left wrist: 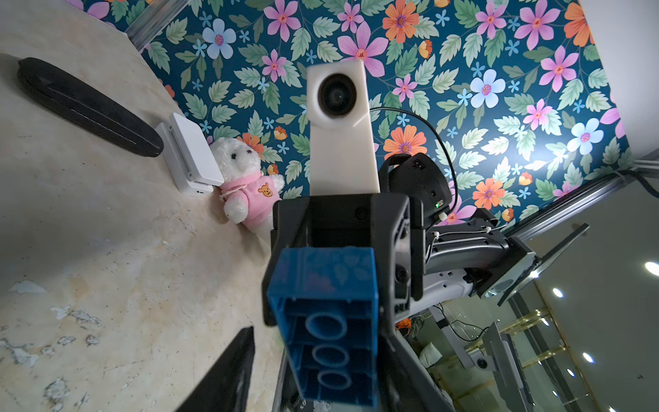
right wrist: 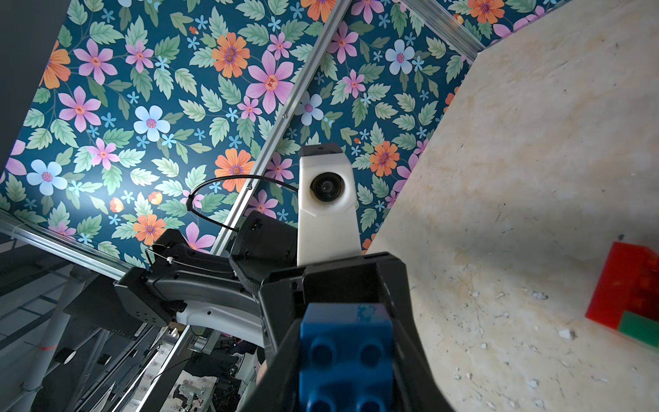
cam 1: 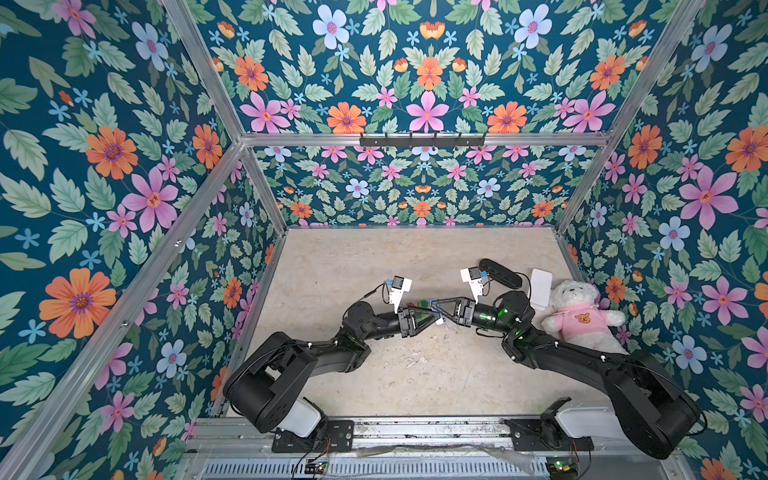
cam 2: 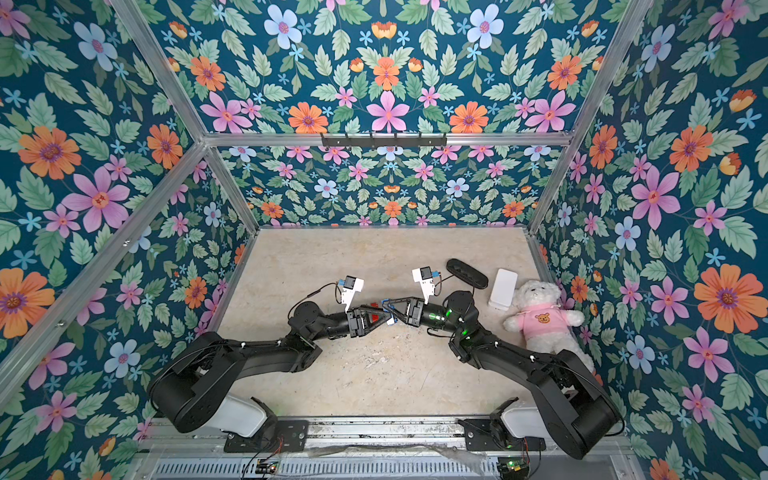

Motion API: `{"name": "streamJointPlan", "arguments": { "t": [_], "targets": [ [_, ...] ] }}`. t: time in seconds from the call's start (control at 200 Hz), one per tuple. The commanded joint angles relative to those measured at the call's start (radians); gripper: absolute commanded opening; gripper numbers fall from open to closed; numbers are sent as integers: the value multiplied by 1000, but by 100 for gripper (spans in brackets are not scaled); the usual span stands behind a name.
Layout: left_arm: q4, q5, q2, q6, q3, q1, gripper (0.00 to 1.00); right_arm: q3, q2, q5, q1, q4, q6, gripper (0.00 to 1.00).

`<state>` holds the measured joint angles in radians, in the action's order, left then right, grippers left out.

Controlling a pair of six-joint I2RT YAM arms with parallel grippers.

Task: Assemble the number 5 with lego
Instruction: Pick up the lego brick from the center of the board.

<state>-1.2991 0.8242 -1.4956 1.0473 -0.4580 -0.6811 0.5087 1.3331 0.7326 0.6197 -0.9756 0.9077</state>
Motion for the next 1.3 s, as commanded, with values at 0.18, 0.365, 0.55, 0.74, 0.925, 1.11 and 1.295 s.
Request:
{"name": "streamJointPlan", "arguments": {
  "t": [0.18,0.365,0.55,0.74,0.925,1.11,1.295],
  "targets": [
    [-67,7,-2,18,-13,-9,30,5,2,21,2,-33,7,49],
    [-43,0,9,8,-10,-8,25,13,-55,-25,-6,75,-43,66],
    [-32,-13,31,8,1,14,25,-56,-161,-72,-39,116,-56,68],
    [-35,8,30,27,-23,16,25,-125,-174,-59,-37,44,-29,73],
    [-65,20,23,54,-24,15,25,-150,-152,-23,-14,-67,-8,75],
    [-86,28,20,73,-22,16,24,-136,-127,3,12,-115,-8,72],
    [-93,34,15,83,-22,16,24,-127,-117,11,14,-149,4,63]
  ]
}}
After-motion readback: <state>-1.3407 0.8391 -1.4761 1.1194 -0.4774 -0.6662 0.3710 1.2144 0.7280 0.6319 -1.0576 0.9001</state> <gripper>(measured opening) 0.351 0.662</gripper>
